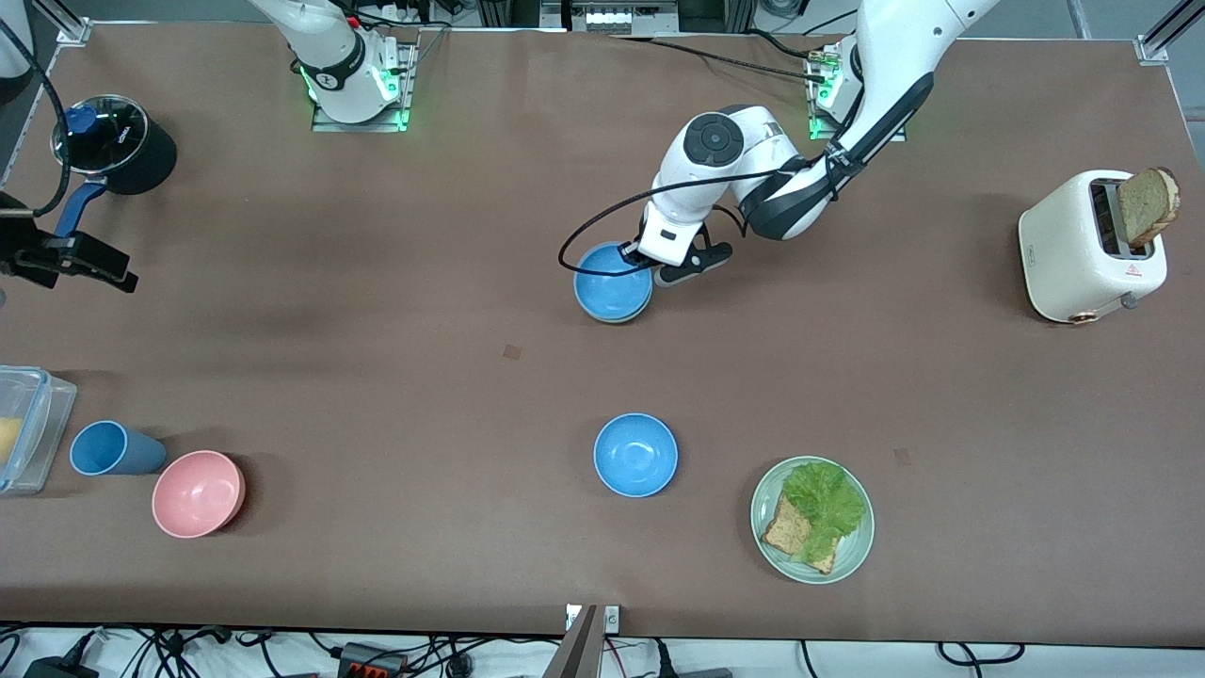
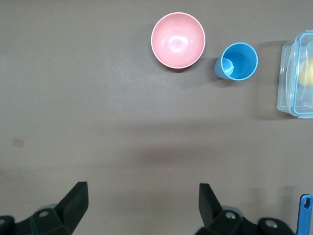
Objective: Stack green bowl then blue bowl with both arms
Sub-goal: 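Open the left gripper and lift it away from the stacked bowls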
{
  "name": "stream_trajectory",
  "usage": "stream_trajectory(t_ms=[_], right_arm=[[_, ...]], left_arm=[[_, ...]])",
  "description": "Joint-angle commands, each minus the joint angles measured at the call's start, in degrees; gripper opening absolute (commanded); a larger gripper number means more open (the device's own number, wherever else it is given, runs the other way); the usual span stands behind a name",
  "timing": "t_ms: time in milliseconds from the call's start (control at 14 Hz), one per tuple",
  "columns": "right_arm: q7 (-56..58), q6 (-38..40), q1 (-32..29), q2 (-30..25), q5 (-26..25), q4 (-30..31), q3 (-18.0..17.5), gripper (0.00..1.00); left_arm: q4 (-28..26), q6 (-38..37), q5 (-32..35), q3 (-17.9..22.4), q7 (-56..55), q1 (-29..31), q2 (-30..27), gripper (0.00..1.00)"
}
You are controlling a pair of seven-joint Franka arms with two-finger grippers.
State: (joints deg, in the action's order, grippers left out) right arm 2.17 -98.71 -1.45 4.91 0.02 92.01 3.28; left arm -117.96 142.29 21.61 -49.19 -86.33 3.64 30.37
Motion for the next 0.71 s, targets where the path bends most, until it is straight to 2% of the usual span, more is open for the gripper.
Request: stream_trajectory(t_ms=[0,214,500,643], right_arm=[[1.1,-3.2,-0.4,-5.3,-0.7,6.9,-0.9,1.0],[1.2,-2.4,-0.5,-5.1,-0.8,6.3,-0.9,1.0],[1.2,-2.1,-0.4,-5.1,-0.8,5.8,-1.0,1.0],[1.2,-1.9,-0.5,-5.1,-0.8,5.7,-1.0,1.0]], left_arm=[[6.8,-10.1,1.4,-0.6,-1.2,0.2,-0.3,0.34],[11.0,-16.5,1.2,-3.3,-0.5,2.8,-0.8,0.34],[11.1,-19.4,1.1,-15.7,9.3,20.0,-0.3,0.36],[12.0,-22.1,1.1,-17.4,15.3,23.2,-0.4,0.36]])
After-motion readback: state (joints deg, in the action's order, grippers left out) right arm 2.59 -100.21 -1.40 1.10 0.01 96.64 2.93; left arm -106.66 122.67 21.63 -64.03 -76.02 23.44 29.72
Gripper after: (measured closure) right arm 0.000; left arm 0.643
